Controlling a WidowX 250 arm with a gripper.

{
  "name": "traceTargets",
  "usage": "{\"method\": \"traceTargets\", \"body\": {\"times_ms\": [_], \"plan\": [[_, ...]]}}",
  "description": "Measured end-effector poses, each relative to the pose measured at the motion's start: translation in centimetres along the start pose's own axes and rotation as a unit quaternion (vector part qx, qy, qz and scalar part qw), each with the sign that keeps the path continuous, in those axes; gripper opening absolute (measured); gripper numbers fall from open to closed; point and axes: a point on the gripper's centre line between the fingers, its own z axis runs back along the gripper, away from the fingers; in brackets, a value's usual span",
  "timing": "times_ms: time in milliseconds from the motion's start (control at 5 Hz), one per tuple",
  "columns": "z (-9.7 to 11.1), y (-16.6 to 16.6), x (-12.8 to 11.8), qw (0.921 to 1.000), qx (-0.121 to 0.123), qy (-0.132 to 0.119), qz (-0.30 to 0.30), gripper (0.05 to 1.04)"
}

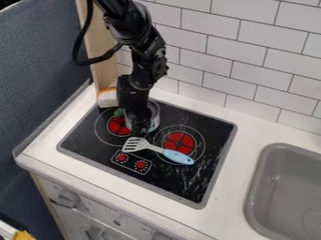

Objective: Moved the can to the left burner

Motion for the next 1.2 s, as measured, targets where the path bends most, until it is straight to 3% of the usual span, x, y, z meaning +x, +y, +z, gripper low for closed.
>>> {"method": "traceTargets", "body": {"times_ms": [600, 1000, 1200], "plan": [[1.2, 0.1, 3.3, 0.9987, -0.009, -0.026, 0.042, 0.999], [4.6, -0.8, 2.7, 0.9990, -0.019, 0.013, 0.038, 0.999], [6.9, -0.8, 1.9, 0.9987, -0.006, 0.047, 0.021, 0.999]]}}
